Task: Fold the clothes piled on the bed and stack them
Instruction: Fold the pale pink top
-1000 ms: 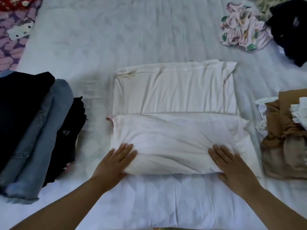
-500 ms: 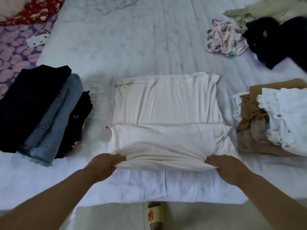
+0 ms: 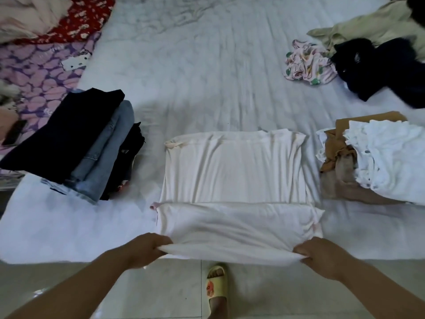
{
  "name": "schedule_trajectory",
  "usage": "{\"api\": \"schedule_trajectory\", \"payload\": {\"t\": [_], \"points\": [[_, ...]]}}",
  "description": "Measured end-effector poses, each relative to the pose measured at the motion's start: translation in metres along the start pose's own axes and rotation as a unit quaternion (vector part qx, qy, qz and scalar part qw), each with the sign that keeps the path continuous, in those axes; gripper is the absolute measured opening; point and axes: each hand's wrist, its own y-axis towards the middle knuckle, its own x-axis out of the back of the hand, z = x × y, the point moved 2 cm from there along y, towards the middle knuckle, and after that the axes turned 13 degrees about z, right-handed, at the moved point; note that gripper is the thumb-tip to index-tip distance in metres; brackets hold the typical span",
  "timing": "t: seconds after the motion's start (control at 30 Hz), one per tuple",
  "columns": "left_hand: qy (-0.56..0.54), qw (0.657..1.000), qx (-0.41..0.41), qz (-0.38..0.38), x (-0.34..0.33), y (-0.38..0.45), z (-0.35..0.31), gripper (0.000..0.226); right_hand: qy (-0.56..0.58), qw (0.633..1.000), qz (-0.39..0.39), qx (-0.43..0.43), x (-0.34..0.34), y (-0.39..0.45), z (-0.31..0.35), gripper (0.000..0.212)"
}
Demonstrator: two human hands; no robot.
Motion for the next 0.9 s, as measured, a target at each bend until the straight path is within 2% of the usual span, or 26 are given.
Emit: {"api": "schedule_trajectory", "payload": {"t": [0.03,0.1,0.17,0.23,0.3,0.37,0.47,0.6,0.67,0.73,0.8,0.9], "points": [[-0.026,1.000,-0.003,-0.004,0.014,-0.001,-0.001,0.026,0.023,0.999,0.000,-0.027,0.017,-0.003,-0.002,0.012],[-0.070,0.997,-0.007,-0.034,0.047,0.000,-0.002,0.022,0.042,0.995,-0.031,-0.081,0.053,0.000,-0.017,0.033],[-0.087,0.991,-0.006,-0.105,0.082,0.005,-0.002,0.021,0.050,0.992,-0.069,-0.097,0.085,0.009,-0.036,0.039],[-0.135,0.975,-0.005,-0.176,0.114,0.011,-0.003,0.017,0.057,0.981,-0.164,-0.084,0.115,0.018,-0.048,0.034],[-0.187,0.957,-0.013,-0.223,0.147,0.021,-0.004,0.011,0.068,0.964,-0.239,-0.097,0.145,0.034,-0.062,0.016],[-0.187,0.949,-0.024,-0.255,0.179,0.035,-0.004,0.011,0.070,0.952,-0.270,-0.128,0.174,0.053,-0.073,0.013],[-0.190,0.933,-0.025,-0.303,0.218,0.059,-0.002,0.012,0.025,0.933,-0.331,-0.137,0.213,0.082,-0.089,0.023],[-0.228,0.887,0.022,-0.400,0.248,0.098,0.004,0.024,0.041,0.896,-0.368,-0.245,0.234,0.118,-0.092,0.027],[-0.183,0.894,0.029,-0.408,0.246,0.115,0.006,0.032,0.012,0.904,-0.371,-0.212,0.221,0.136,-0.081,0.026],[-0.090,0.920,0.001,-0.381,0.231,0.131,0.004,0.043,-0.013,0.926,-0.339,-0.166,0.194,0.150,-0.071,0.035],[-0.029,0.947,-0.034,-0.319,0.210,0.148,-0.004,0.053,-0.012,0.947,-0.283,-0.154,0.167,0.161,-0.067,0.041],[0.073,0.966,-0.081,-0.236,0.178,0.174,-0.020,0.054,-0.006,0.970,-0.191,-0.150,0.133,0.170,-0.067,0.043]]}}
